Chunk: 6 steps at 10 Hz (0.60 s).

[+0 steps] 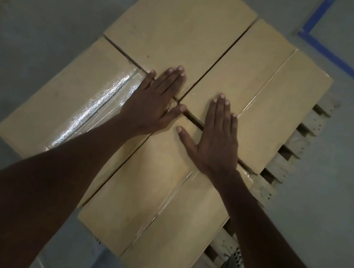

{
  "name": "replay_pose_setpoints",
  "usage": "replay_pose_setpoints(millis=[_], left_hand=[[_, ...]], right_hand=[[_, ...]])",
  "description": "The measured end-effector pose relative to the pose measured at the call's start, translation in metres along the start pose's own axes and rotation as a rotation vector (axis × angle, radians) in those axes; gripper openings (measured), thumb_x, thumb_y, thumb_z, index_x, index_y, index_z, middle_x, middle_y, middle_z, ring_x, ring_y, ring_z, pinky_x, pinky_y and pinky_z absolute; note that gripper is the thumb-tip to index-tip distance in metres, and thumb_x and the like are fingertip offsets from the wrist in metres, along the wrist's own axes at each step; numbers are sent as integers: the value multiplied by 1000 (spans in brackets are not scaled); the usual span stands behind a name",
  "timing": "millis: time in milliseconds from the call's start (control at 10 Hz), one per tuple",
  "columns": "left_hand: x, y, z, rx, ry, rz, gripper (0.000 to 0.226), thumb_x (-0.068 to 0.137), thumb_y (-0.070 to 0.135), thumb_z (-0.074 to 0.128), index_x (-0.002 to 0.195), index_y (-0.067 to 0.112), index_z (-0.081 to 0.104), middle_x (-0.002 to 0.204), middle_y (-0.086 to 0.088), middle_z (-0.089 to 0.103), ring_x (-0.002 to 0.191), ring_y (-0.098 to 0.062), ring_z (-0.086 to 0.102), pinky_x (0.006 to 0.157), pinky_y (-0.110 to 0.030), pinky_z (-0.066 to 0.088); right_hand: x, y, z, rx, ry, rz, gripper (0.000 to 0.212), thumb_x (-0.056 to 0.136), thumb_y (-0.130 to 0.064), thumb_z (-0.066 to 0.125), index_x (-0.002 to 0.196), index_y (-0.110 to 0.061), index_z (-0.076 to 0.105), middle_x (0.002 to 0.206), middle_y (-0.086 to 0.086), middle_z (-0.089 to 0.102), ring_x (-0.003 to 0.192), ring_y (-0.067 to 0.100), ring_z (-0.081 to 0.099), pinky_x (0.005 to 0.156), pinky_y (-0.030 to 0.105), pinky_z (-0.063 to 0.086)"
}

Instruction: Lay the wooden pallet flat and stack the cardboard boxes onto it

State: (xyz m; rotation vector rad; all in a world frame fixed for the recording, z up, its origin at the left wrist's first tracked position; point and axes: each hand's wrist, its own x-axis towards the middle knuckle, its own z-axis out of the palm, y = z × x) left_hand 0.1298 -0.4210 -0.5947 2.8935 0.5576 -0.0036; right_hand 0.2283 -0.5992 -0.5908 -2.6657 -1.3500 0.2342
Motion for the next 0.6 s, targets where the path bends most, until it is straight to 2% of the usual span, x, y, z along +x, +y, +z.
replay_pose_setpoints(millis=[200, 300, 400, 600], left_hand=[[-3, 4, 0, 2, -16, -27, 76, 98, 59, 20, 156, 10, 12, 164, -6, 8, 152, -19, 5, 121, -44, 5], [-7, 11, -2, 9, -63, -67, 80, 97, 61, 17, 156, 7, 11, 164, -9, 7, 152, -23, 5, 120, -49, 7], [-28, 22, -3, -33, -96, -122, 81, 96, 60, 19, 155, 5, 10, 164, -12, 6, 152, -25, 5, 119, -53, 9], [-68, 49, -27, -153, -98, -273, 86, 92, 64, 7, 155, 7, 7, 164, -11, 3, 152, -25, 2, 120, -50, 2]], right_hand=[[-2, 0, 3, 14, 8, -10, 96, 93, -74, 24, 156, -4, 5, 165, 14, 1, 153, 25, 0, 123, 44, 8], [0, 1, 2, 12, -6, -6, 98, 92, -76, 24, 156, -5, 4, 165, 14, 0, 152, 26, 0, 123, 45, 8], [0, 0, -7, 8, -61, -8, 100, 91, -78, 23, 156, -5, 4, 165, 15, 0, 152, 27, 0, 123, 46, 7], [-7, 1, -50, 25, -155, -87, 97, 91, -78, 19, 156, -7, 7, 165, 13, 2, 152, 26, 3, 122, 49, 12]])
